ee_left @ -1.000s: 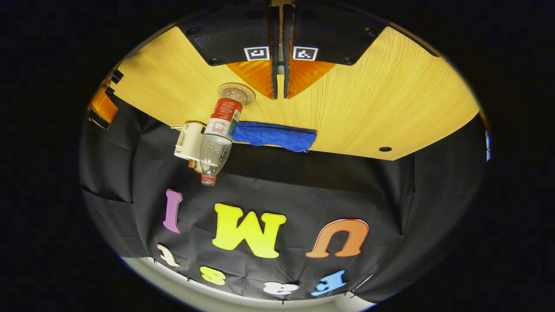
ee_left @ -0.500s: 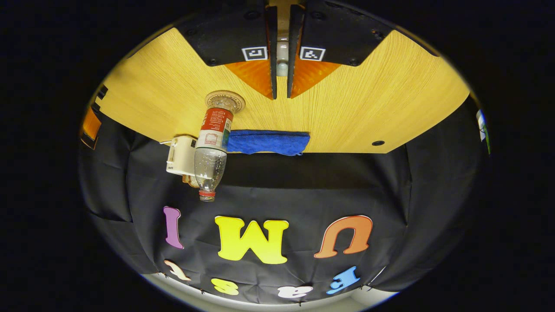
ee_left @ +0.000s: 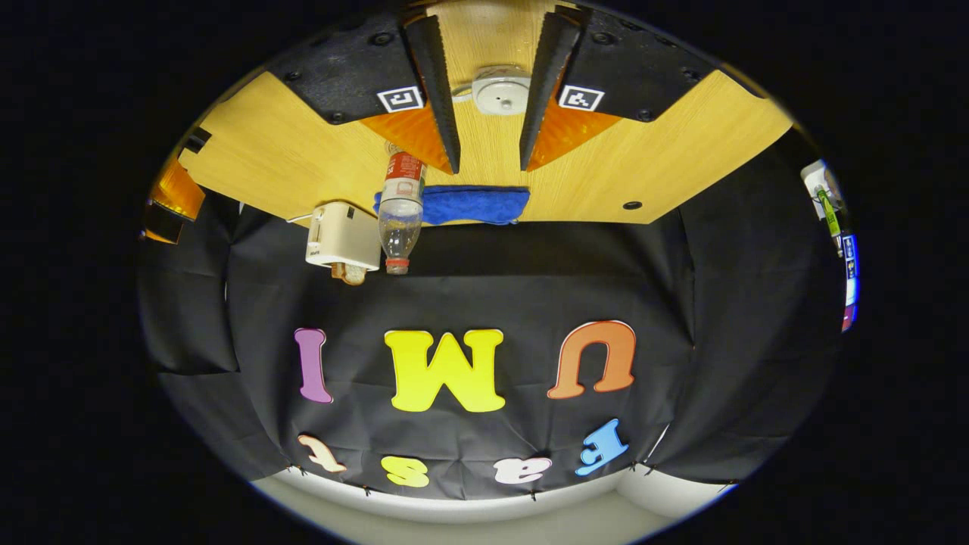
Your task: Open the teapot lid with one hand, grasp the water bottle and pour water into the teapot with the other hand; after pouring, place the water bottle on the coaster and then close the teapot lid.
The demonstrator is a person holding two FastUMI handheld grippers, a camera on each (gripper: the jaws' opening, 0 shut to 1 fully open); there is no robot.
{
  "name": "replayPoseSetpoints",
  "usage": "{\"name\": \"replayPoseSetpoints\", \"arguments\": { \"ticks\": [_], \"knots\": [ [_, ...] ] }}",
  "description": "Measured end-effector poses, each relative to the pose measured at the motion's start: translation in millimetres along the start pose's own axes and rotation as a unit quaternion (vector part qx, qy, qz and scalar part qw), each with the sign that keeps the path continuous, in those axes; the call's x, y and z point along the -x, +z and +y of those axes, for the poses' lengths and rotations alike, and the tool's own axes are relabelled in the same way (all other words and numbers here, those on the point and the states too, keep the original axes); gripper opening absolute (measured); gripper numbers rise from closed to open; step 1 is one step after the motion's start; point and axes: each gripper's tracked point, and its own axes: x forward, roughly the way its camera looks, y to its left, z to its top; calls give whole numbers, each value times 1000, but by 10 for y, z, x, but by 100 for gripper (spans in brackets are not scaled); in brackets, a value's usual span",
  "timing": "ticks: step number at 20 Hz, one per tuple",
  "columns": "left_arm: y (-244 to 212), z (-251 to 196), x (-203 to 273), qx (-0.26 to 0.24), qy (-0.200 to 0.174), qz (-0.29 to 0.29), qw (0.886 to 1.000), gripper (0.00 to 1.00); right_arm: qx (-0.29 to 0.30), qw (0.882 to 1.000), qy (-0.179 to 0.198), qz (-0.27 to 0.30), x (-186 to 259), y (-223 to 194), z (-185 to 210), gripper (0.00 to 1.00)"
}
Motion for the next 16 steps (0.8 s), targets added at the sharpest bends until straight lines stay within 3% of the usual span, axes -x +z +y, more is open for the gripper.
{"name": "replayPoseSetpoints", "arguments": {
  "ticks": [1, 2, 3, 4, 5, 9, 12, 16],
  "knots": [
    [113, 7, 131, 2, 4, -10, 1000, 57, 4, 1000, 1, -2, 74, 82, -15, 98],
    [190, 16, 229, 8, 6, -16, 1000, 59, 9, 1000, -1, -7, 152, 163, -47, 95],
    [233, 43, 323, 21, 14, -16, 1000, 59, 16, 1000, -8, -9, 221, 247, -84, 98],
    [264, 47, 454, 33, 14, -11, 999, 70, 21, 1000, -19, -9, 317, 307, -138, 97],
    [284, 29, 536, 37, 16, -8, 999, 74, 22, 999, -24, -6, 380, 340, -150, 94],
    [477, -84, 833, 7, 8, -31, 999, 94, 9, 1000, -16, -10, 533, 483, -145, 98],
    [456, -182, 959, 12, -4, -30, 999, 94, 15, 1000, -19, -15, 567, 506, -187, 98],
    [454, -116, 1024, 4, 23, -36, 999, 94, 11, 1000, -21, -9, 557, 483, -247, 95]
  ]
}}
